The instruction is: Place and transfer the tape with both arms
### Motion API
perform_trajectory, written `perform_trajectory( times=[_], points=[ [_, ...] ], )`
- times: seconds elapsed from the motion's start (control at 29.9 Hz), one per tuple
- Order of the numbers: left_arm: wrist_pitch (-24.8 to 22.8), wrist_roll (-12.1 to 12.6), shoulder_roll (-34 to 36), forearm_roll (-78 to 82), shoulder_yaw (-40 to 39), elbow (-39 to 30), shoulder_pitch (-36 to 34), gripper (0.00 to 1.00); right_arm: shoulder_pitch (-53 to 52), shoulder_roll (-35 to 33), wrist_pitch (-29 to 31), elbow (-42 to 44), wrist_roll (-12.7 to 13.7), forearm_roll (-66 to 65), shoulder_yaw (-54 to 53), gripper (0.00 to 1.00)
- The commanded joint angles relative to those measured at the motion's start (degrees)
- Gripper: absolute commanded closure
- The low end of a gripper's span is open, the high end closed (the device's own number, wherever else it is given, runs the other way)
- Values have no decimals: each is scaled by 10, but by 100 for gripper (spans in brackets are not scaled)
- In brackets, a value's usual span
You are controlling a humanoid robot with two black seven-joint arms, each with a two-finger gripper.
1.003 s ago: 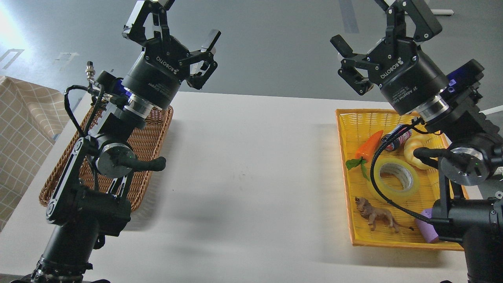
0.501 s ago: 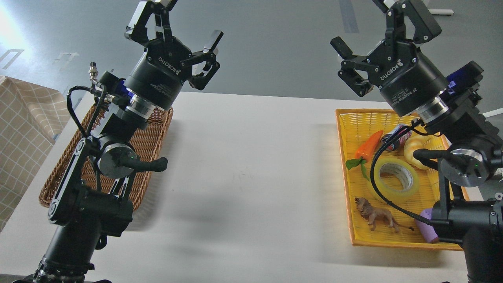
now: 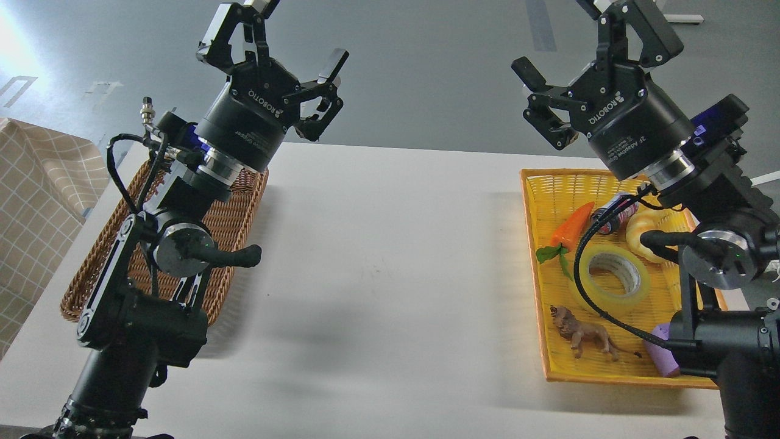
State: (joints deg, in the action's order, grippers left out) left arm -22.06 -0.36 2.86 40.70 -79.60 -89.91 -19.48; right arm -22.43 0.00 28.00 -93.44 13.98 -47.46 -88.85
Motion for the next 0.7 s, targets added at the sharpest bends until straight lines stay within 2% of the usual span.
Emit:
perform_trajectory(
  times=[0.0,0.67],
  points=[
    [1,0,0,0,3,0,1,1,0,0,0,-2,0,0,0,0],
    [1,0,-1,3,5,0,1,1,3,0,0,-3,2,0,1,0]
  ],
)
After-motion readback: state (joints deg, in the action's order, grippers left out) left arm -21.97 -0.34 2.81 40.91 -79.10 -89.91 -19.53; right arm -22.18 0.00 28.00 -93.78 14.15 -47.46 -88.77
